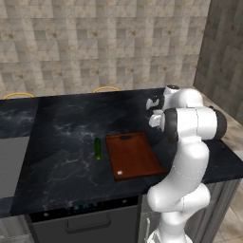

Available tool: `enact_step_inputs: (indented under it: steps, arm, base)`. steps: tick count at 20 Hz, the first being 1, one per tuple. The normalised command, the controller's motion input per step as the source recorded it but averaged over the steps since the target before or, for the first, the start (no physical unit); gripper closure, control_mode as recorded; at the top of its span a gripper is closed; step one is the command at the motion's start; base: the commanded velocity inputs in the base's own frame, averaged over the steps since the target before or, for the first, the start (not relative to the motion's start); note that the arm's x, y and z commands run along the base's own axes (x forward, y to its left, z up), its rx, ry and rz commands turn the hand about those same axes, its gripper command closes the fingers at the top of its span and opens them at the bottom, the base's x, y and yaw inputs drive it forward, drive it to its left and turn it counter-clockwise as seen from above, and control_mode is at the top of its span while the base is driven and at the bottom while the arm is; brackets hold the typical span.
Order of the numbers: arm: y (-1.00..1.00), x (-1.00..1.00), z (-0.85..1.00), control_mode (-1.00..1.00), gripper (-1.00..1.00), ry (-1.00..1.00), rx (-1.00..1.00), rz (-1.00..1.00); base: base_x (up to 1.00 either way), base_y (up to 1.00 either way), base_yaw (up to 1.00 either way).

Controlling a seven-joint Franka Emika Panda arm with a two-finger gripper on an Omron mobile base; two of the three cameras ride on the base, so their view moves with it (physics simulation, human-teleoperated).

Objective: Place the two vegetables and bowl onto the tray for setting up a vegetable dip station.

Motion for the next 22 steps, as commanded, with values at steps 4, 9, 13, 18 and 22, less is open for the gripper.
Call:
enact_step_inputs:
  steps: [4,9,13,18,22]
  arm:
    - [0.16,-0.19,0.3,-1.0,1.0,0.0,0.0,0.21]
    - [0.15,-0.11,0.26,-1.0,1.0,0.0,0.0,0.19]
    - [0.21,-0.09,0.16,-1.0,1.0,0.0,0.0,0.2]
    - [0.44,-0.01,0.0,-1.0,1.0,0.0,-0.01,0.23]
    - [0.63,-0.07,0.0,-1.0,1.0,0.0,-0.07,0.18]
  base:
    - [0.0,0.0,0.0]
    - [0.0,0.0,0.0]
    - [0.0,0.0,0.0]
    - [0.0,0.0,0.0]
    - [0.0,0.0,0.0]
